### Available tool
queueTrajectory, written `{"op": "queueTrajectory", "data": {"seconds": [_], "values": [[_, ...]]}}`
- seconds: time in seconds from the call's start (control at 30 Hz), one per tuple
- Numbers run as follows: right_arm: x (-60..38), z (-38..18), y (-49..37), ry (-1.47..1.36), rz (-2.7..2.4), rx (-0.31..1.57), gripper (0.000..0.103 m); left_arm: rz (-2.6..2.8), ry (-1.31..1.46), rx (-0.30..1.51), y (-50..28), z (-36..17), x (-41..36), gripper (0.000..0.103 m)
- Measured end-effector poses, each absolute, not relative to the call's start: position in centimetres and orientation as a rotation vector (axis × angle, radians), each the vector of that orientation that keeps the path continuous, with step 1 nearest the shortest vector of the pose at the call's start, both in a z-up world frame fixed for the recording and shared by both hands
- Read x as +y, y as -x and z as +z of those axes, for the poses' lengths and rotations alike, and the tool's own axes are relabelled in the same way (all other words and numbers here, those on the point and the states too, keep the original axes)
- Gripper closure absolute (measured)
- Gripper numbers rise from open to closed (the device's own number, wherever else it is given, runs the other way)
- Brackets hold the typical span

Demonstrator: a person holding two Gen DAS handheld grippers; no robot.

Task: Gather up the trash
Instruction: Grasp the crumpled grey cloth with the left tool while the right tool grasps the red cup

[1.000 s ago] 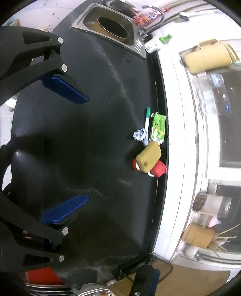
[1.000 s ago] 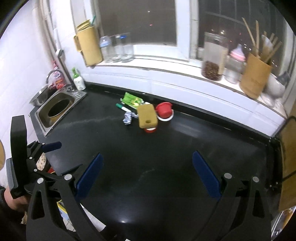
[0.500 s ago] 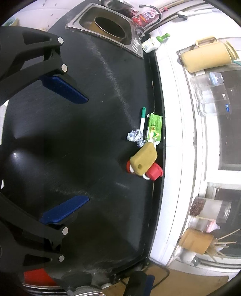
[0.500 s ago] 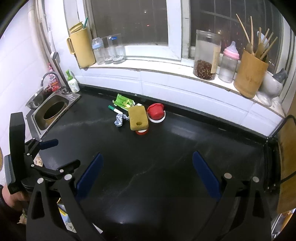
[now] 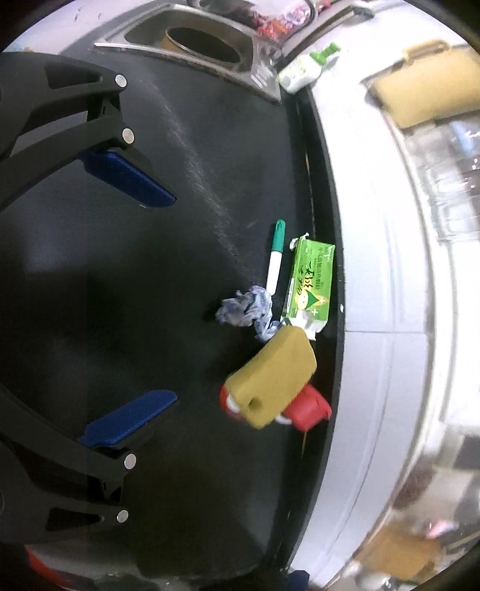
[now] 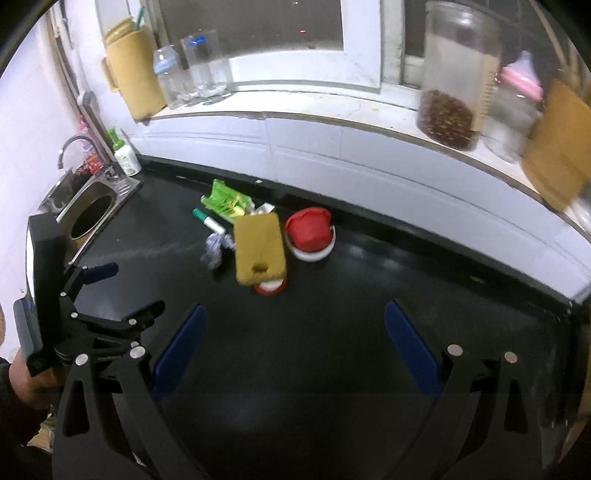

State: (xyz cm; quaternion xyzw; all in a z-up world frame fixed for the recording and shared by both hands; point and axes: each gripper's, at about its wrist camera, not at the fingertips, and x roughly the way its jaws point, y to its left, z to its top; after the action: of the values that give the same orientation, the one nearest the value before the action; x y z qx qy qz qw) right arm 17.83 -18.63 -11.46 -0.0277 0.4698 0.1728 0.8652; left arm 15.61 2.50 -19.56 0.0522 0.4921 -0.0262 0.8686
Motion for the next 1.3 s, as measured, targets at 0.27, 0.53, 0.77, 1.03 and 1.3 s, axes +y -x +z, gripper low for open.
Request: {"op": "queueTrajectory", "data": {"seconds": [0.27,0.53,0.77,1.03,1.3], "values": [[-17.2,-18.0,-25.7,0.094,0.387,1.076,0.015,-0.071,-0.074,1.064,-22.1,-25.0,3.4,0.007],[-15.7,-23.4,-31.0,0.111,0.411,1.148,0.02,-0.092,-0.084,1.082,-25.8,-27.9,3.2,0.013],[-14.8,-25.3,-32.7,0.116,0.428,1.168,0.039,-0.127,-0.103,1.028,-26.5,-27.9,2.2,0.046],[-15.8,-23.4,-31.5,0.097,0.409,1.128,0.046,-0.145,-0.064,1.029,-25.9,-26.6,2.2,0.075],[-17.8,-18.0,-27.5,0.065,0.367,1.052,0.046,-0.103,-0.07,0.996,-21.7,-22.5,3.0,0.076]]}}
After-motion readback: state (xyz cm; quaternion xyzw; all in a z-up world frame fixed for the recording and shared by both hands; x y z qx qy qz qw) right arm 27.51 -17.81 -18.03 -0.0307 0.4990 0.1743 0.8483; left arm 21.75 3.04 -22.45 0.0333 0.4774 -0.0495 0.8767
